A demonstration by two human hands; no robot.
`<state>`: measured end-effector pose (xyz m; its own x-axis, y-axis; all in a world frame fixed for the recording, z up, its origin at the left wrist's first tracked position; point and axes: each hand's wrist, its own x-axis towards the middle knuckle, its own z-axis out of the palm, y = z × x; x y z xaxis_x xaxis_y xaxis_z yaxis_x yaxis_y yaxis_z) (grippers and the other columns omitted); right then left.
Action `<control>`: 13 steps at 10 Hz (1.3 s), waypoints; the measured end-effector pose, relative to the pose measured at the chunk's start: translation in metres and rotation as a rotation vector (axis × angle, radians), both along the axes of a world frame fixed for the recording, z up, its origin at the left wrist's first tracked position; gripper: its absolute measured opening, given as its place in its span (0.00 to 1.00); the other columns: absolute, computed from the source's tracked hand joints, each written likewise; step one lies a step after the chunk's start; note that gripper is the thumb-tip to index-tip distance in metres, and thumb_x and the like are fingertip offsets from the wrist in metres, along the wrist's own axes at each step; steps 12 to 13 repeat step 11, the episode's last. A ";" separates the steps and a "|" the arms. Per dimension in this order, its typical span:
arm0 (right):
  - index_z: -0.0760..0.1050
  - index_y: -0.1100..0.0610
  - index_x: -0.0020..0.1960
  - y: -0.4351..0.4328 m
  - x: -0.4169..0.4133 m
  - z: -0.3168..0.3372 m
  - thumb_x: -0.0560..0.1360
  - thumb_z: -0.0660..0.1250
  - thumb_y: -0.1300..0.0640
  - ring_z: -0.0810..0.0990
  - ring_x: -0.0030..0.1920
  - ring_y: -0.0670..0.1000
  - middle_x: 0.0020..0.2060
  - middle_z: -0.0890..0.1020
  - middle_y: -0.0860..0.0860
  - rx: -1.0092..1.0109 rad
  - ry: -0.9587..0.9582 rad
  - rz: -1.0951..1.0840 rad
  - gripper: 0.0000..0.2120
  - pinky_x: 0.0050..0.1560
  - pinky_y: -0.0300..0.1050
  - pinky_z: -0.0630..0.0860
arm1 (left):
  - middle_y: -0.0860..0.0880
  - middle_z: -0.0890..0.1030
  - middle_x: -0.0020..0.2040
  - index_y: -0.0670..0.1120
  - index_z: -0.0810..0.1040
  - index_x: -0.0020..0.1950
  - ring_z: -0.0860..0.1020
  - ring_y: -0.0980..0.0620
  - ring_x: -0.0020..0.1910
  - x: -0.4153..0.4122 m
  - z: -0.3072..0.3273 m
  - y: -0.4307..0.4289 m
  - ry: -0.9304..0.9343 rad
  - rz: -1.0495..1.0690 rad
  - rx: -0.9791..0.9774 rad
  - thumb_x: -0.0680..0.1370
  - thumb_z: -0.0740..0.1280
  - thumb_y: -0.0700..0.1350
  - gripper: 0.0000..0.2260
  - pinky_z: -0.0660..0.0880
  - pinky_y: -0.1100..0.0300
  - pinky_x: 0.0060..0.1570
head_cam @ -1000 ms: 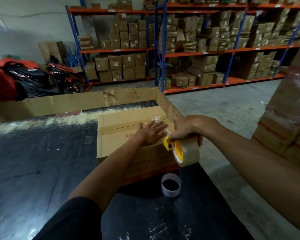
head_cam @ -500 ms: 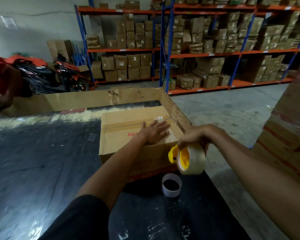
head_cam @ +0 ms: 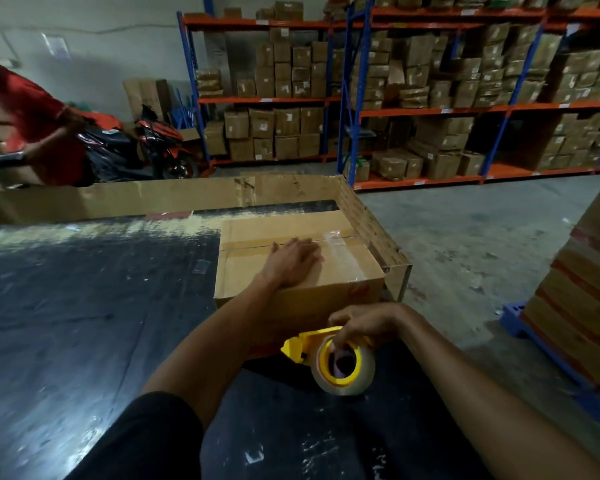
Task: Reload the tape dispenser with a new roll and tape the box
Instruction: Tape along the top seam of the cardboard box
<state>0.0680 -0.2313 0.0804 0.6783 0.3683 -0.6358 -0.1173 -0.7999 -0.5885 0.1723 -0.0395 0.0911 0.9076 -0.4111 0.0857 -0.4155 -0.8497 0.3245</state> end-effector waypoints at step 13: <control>0.81 0.47 0.66 0.109 0.006 -0.117 0.78 0.71 0.46 0.81 0.64 0.51 0.64 0.84 0.49 0.038 -0.545 0.102 0.17 0.64 0.46 0.77 | 0.49 0.59 0.83 0.52 0.62 0.81 0.50 0.44 0.84 -0.044 -0.008 0.108 -0.112 0.314 0.003 0.86 0.52 0.55 0.23 0.42 0.26 0.76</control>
